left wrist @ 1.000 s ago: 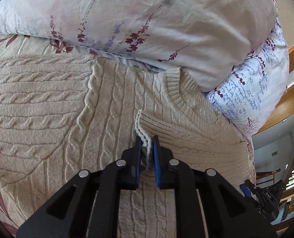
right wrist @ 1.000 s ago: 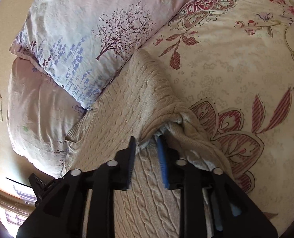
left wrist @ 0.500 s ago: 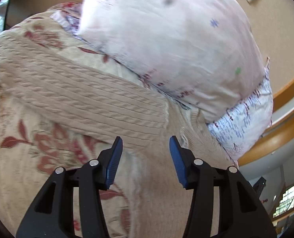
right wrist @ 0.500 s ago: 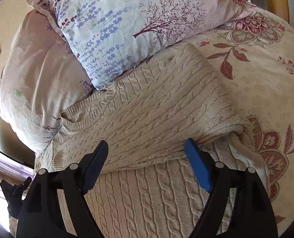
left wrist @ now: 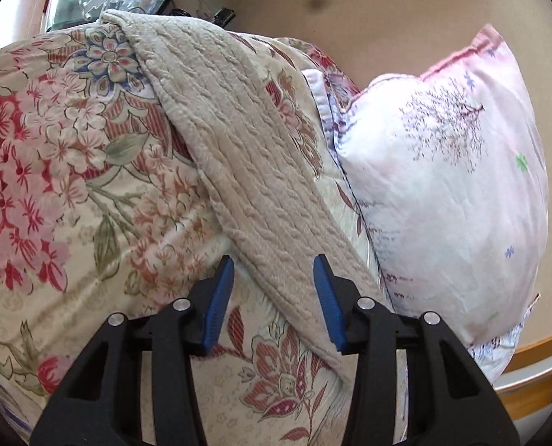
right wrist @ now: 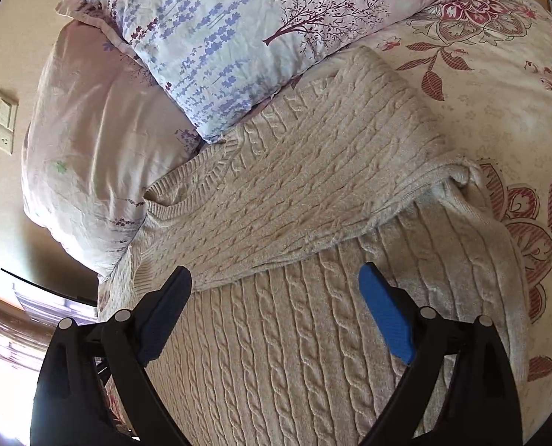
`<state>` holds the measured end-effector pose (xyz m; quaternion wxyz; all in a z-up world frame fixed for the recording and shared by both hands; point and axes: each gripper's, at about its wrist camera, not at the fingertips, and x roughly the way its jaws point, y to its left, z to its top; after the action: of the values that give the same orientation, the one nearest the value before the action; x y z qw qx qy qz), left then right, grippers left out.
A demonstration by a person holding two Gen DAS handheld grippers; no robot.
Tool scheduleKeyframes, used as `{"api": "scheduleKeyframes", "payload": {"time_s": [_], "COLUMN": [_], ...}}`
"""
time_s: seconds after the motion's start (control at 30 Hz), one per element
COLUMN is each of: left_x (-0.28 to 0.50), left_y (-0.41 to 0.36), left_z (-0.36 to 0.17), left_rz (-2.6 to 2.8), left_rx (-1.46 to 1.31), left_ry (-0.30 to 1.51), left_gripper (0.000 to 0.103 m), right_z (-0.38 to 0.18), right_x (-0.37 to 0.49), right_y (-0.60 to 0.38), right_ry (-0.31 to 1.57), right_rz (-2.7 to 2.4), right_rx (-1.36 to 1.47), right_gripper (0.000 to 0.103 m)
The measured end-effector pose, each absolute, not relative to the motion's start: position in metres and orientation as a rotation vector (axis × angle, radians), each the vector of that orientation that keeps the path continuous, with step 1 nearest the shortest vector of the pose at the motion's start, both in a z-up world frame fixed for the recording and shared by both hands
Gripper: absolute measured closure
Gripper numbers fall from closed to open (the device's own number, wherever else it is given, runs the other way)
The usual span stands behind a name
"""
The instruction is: Fold small clothes
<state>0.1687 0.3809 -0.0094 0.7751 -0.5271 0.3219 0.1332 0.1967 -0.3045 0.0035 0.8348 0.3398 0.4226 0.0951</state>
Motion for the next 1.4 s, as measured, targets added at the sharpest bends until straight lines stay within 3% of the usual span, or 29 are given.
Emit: {"api": "scheduleKeyframes", "payload": {"time_s": [0.13, 0.2, 0.43, 0.7, 0.87, 1.0, 1.07, 1.13, 1.2, 1.4], "left_x": [0.174, 0.178, 0.182, 0.211, 0.231, 0.237, 0.234, 0.234, 0.233, 0.233], "left_y": [0.397, 0.399, 0.366, 0.233, 0.147, 0.120, 0.122, 0.131, 0.144, 0.188], "left_z": [-0.017, -0.023, 0.010, 0.058, 0.018, -0.033, -0.037, -0.031, -0.023, -0.023], "left_rz": [0.318, 0.296, 0.124, -0.344, -0.440, -0.387, -0.371, -0.342, -0.291, -0.142], "left_rx": [-1.233, -1.287, -1.317, -1.252, -1.229, -1.310, -1.326, -1.323, -1.328, -1.430], "left_ry": [0.640, 0.618, 0.445, 0.437, 0.606, 0.783, 0.794, 0.772, 0.734, 0.690], "left_gripper": [0.072, 0.097, 0.097, 0.097, 0.097, 0.096, 0.092, 0.076, 0.067, 0.065], "right_z": [0.009, 0.012, 0.018, 0.022, 0.015, 0.013, 0.014, 0.015, 0.015, 0.011], "right_x": [0.192, 0.190, 0.182, 0.172, 0.171, 0.169, 0.168, 0.167, 0.167, 0.165], "right_y": [-0.304, -0.305, -0.313, -0.314, -0.312, -0.312, -0.313, -0.314, -0.314, -0.313], "right_ry": [0.878, 0.864, 0.818, 0.784, 0.805, 0.812, 0.804, 0.797, 0.794, 0.801], "right_rz": [0.222, 0.221, 0.228, 0.235, 0.241, 0.240, 0.235, 0.232, 0.236, 0.247], "right_rx": [0.696, 0.679, 0.648, 0.619, 0.627, 0.621, 0.613, 0.605, 0.605, 0.611], "right_gripper": [0.010, 0.010, 0.010, 0.010, 0.010, 0.010, 0.010, 0.010, 0.010, 0.010]}}
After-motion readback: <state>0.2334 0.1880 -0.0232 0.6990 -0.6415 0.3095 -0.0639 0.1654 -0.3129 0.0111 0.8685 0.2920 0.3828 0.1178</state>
